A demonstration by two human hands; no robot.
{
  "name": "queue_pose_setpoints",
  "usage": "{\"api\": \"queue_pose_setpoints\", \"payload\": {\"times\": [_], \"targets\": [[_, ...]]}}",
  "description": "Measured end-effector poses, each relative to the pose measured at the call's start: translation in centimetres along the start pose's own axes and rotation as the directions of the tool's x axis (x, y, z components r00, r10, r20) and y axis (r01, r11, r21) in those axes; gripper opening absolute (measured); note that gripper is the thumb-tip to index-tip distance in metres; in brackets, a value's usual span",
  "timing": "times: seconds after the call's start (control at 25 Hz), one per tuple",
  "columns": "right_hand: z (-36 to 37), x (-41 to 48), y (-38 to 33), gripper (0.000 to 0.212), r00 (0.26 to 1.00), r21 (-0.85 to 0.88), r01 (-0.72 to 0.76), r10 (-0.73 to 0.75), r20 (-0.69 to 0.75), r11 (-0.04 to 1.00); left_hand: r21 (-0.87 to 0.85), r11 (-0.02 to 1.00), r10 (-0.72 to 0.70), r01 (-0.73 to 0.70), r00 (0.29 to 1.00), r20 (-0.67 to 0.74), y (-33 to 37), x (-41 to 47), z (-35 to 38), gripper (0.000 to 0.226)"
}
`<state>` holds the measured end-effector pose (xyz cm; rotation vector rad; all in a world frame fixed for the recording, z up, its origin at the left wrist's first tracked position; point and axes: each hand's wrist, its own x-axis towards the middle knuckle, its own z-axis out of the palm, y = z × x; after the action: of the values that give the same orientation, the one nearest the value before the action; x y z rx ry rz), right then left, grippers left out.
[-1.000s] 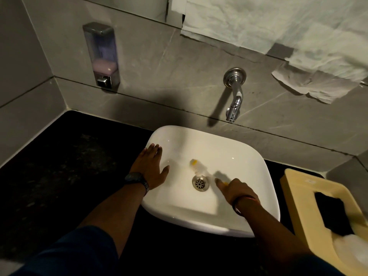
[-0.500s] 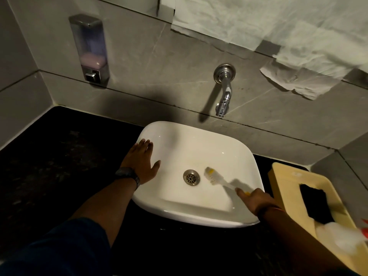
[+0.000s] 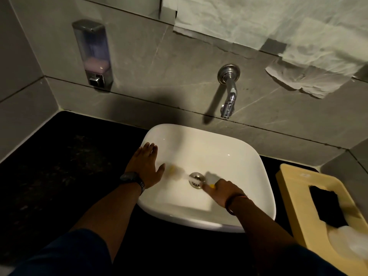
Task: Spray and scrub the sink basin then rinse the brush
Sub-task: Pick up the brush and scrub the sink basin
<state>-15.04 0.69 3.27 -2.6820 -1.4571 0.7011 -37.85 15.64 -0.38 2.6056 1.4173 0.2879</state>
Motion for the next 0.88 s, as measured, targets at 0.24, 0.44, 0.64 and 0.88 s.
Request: {"api": "queue_pose_setpoints", "payload": {"times": [0.24, 0.44, 0.64, 0.88], "targets": [[-2.3, -0.8, 6.1, 0.079, 0.930, -0.062, -0.317, 0.297, -0.215, 0.947, 0.017, 1.000, -0.003, 0.003, 1.000, 0.009, 0.1, -0.1, 0.0, 0.072], [-3.7, -3.4, 9.1, 0.075, 0.980, -0.127, -0.136, 0.153, 0.130, 0.982, 0.041, 0.999, 0.000, -0.001, 1.000, 0.012, 0.0, 0.0, 0.2, 0.072], [-1.9, -1.2, 3.1, 0.074, 0.988, -0.194, -0.135, 0.116, -0.102, 0.972, 0.031, 1.000, 0.002, -0.002, 1.000, 0.029, 0.1, -0.2, -0.1, 0.078], [-1.7, 0.2, 2.9, 0.087, 0.992, -0.096, -0.121, 0.124, 0.031, 0.988, 0.064, 0.998, 0.012, -0.015, 0.999, 0.042, -0.1, 0.4, -0.5, 0.072]]}}
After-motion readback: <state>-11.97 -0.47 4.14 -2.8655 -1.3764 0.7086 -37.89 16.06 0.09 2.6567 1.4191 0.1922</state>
